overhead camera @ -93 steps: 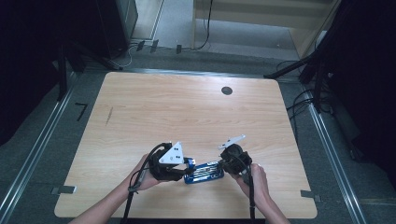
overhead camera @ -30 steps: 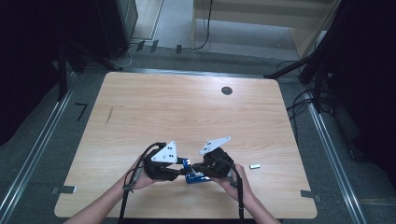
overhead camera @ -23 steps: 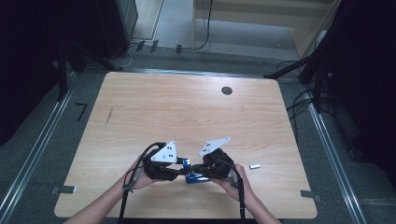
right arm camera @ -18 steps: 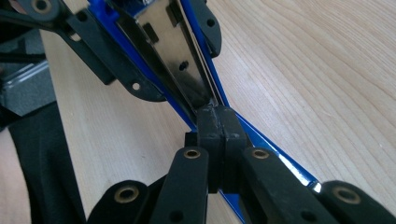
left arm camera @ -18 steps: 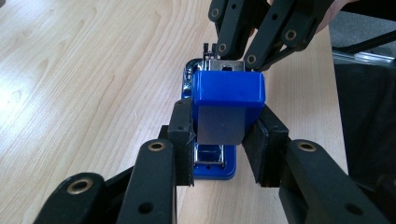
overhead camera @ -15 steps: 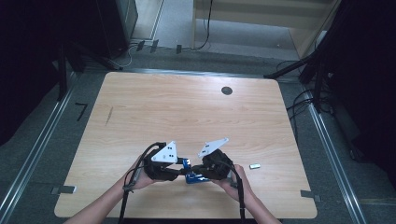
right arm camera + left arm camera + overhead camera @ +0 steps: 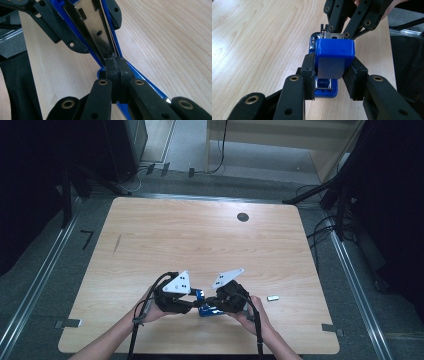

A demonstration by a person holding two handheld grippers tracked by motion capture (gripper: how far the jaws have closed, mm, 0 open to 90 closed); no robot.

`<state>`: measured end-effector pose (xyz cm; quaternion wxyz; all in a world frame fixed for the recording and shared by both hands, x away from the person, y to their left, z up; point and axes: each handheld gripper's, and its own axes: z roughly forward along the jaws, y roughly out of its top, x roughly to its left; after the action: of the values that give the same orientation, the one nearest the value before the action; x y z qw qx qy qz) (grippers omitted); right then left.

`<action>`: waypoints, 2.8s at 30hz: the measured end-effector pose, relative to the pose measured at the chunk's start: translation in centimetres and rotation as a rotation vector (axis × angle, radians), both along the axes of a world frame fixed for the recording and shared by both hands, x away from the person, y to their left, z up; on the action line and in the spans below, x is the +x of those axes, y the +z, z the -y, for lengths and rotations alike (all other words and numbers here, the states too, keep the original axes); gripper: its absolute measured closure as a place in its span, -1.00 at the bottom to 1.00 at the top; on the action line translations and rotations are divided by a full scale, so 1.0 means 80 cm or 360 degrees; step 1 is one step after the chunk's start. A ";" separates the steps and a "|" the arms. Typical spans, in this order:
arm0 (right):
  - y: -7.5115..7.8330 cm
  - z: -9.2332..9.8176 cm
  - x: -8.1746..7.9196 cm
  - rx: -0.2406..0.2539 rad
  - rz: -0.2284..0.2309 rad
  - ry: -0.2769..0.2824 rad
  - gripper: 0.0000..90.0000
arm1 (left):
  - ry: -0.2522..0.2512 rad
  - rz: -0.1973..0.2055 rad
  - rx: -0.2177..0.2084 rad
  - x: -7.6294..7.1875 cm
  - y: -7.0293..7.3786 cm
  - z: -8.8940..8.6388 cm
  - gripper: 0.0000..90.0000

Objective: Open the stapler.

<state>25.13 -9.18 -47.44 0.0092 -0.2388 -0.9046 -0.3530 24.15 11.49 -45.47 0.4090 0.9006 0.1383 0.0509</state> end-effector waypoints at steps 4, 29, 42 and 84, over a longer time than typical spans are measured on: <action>0.000 0.000 0.000 -0.0007 -0.0003 0.0002 1.00 | 0.0007 0.0009 -0.0025 0.001 0.004 0.001 0.36; 0.006 0.046 0.021 -0.0180 0.0057 -0.0188 1.00 | 0.0015 0.0082 -0.0065 -0.004 0.022 0.006 0.48; -0.003 0.080 0.030 -0.0267 -0.0061 -0.0285 0.83 | 0.0021 0.0063 -0.0044 -0.004 0.023 0.006 0.48; -0.006 0.083 0.030 -0.0288 -0.0119 -0.0305 0.84 | 0.0085 -0.0062 0.0069 -0.011 0.017 -0.023 0.48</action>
<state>27.56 -15.85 -47.93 -0.0124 -0.3371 -0.9047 -0.2601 23.28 13.31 -44.13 0.3852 0.9060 0.1692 0.0471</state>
